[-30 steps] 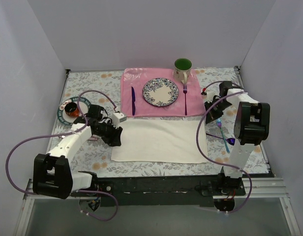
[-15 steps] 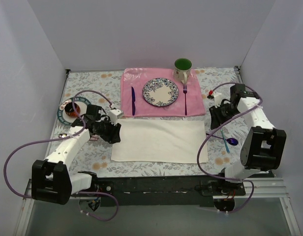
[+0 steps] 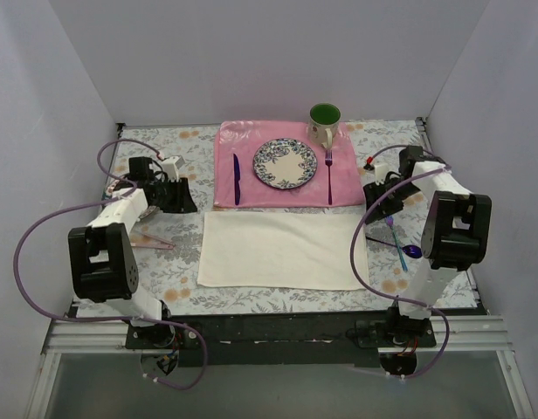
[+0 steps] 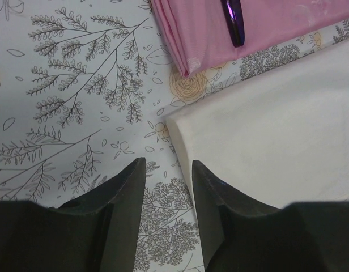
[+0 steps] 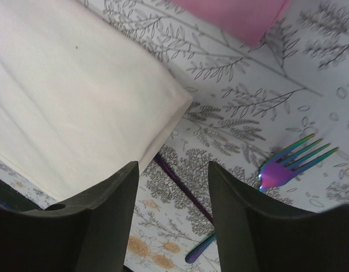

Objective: Fold the napkin into a case and place the utensils inside
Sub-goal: Smooth out the rectangle-folded napkin at the center of the board.

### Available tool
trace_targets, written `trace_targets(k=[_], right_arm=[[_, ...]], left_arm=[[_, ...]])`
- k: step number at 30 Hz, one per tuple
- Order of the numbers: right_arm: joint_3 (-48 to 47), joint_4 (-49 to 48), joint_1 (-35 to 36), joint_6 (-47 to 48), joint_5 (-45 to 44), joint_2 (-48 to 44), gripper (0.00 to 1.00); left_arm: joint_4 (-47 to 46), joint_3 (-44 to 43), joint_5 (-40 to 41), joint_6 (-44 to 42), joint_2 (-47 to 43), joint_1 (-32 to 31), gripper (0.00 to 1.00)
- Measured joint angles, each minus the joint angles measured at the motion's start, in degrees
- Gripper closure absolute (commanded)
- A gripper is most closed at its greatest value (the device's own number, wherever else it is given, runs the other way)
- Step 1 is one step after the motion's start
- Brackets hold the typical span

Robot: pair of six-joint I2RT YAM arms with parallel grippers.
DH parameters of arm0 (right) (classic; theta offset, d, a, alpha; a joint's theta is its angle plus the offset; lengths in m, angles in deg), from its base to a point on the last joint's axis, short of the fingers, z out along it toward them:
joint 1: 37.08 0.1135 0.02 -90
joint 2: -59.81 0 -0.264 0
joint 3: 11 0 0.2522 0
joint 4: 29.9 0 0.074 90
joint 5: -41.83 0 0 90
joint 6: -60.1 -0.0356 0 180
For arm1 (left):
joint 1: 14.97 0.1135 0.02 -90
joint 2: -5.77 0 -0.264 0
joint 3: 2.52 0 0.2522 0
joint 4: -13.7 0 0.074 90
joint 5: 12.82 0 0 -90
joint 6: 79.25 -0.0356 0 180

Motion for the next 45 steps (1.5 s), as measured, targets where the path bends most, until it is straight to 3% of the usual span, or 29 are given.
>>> trace_targets(k=[6, 21, 24, 28, 31, 33, 37, 45], right_arm=[[-5.99, -0.15, 0.0, 1.7, 0.94, 4.81, 0.33], [-8.81, 2.71, 2.27, 6.05, 3.3, 9.33, 0.43], [-10.38, 2.6, 2.67, 6.91, 3.28, 11.34, 0.5], [-10.88, 2.62, 2.67, 7.82, 2.38, 12.92, 0.69], [-10.93, 2.36, 2.69, 8.04, 1.16, 13.73, 0.76], [-11.04, 2.23, 2.69, 7.98, 0.68, 14.03, 0.8], [-11.28, 1.51, 2.69, 7.54, -0.39, 14.38, 0.97], [-13.29, 1.03, 2.86, 4.96, -0.83, 15.8, 0.99]], left_arm=[[0.28, -3.28, -1.75, -4.68, 7.45, -0.13, 0.61], [1.25, -6.62, -3.08, -11.61, 11.61, -3.91, 0.61], [1.05, -8.41, -2.86, -12.74, 13.7, -5.31, 0.63], [0.98, -9.07, -2.32, -13.75, 15.45, -7.39, 0.69], [0.87, -9.07, -1.33, -14.12, 15.65, -8.72, 0.71], [-0.15, -8.83, -0.28, -14.4, 15.65, -9.33, 0.75], [-2.93, -6.29, 2.43, -14.62, 15.61, -9.79, 0.85], [-6.1, -4.5, 4.92, -14.25, 15.1, -10.1, 0.93]])
